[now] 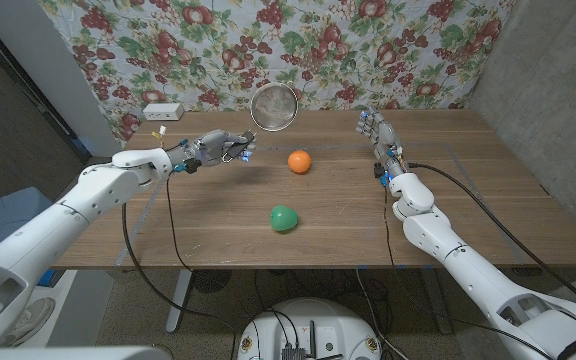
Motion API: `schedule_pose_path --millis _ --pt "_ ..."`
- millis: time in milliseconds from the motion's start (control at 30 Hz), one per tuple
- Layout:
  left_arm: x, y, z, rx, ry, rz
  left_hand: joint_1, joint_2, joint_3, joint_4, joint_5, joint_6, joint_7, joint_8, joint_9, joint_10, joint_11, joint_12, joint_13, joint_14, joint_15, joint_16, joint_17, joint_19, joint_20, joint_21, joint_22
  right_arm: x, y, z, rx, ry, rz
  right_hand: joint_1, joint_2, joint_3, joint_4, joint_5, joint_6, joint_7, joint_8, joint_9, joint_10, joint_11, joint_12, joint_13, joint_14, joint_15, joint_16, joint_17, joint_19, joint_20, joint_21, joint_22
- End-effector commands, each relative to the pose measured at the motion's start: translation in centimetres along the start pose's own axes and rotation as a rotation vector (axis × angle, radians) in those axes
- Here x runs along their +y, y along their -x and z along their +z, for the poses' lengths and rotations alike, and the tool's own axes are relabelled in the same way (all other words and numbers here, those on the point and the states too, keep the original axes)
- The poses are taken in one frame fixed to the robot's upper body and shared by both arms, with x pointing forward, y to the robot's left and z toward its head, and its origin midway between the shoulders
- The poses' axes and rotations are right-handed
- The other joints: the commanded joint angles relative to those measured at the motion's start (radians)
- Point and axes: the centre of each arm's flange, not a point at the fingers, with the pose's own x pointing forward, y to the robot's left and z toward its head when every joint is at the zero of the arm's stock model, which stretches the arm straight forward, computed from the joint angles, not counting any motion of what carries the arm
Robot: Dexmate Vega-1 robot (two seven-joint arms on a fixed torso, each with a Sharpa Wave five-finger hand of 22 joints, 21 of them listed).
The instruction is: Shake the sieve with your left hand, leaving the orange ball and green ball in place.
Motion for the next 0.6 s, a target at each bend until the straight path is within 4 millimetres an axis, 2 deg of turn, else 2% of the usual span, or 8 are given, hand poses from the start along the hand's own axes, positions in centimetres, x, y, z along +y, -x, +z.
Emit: schedule_pose_path --millis 33,300,400,467,600 --pt "-0.13 -0.52 0.59 -0.084 -0.089 -0.058 -0.009 -0.001 0.014 0.019 0.007 0.061 -0.033 0.010 0.006 0.107 -0.110 -0.001 0.005 0.062 -0.107 -0.006 0.003 -0.008 -0.103 0.000 0.003 -0.09 -0.40 -0.01 0.000 -0.002 -0.004 -0.001 -0.005 0.004 -0.009 0.001 -0.001 0.007 0.002 -0.001 0.000 0.002 0.005 -0.001 0.001 0.005 0.004 0.002 0.007 0.000 -0.003 0.002" --pt "0.08 -0.87 0.59 -0.085 -0.082 -0.059 -0.012 -0.001 0.011 0.020 0.009 0.060 -0.034 0.012 0.011 0.109 -0.113 -0.001 0.006 0.059 -0.108 -0.009 0.004 -0.011 -0.102 0.001 0.002 -0.13 -0.53 -0.10 0.002 -0.002 -0.007 -0.002 -0.005 0.005 -0.010 0.001 -0.001 0.007 0.002 -0.001 0.000 0.002 0.006 -0.003 0.001 0.005 0.005 0.000 0.008 0.001 -0.006 0.002" --pt "0.21 -0.83 0.36 -0.061 -0.057 -0.028 -0.011 -0.001 0.009 0.017 0.010 0.065 -0.025 0.014 0.014 0.115 -0.112 0.001 0.006 0.063 -0.110 -0.007 0.005 -0.009 -0.102 0.003 0.002 -0.13 -0.60 -0.14 0.002 0.001 -0.004 -0.003 -0.005 0.006 -0.010 0.001 -0.002 0.008 0.002 -0.001 0.000 0.002 0.006 -0.003 0.001 0.005 0.005 -0.001 0.008 0.000 -0.007 0.002" --pt "0.38 -0.66 0.17 -0.032 -0.047 0.007 -0.008 0.002 0.007 0.009 0.009 0.076 -0.003 0.016 0.015 0.123 -0.100 0.003 0.006 0.076 -0.109 -0.001 0.009 0.000 -0.101 0.010 0.002 -0.13 -0.65 -0.16 0.003 -0.001 -0.006 -0.003 -0.005 0.006 -0.010 0.001 -0.001 0.008 0.003 -0.001 0.000 0.002 0.006 -0.004 0.001 0.006 0.005 -0.002 0.009 0.001 -0.008 0.002" --pt "0.56 -0.48 -0.16 0.000 -0.026 0.030 -0.005 0.004 0.008 0.003 0.009 0.078 0.009 0.015 0.014 0.129 -0.091 0.005 0.006 0.080 -0.109 0.001 0.010 0.007 -0.100 0.014 0.002 -0.14 -0.75 -0.22 0.006 -0.002 -0.006 -0.003 -0.005 0.006 -0.011 0.001 -0.002 0.008 0.003 -0.001 0.000 0.002 0.006 -0.005 0.001 0.005 0.005 -0.003 0.009 0.000 -0.009 0.002"
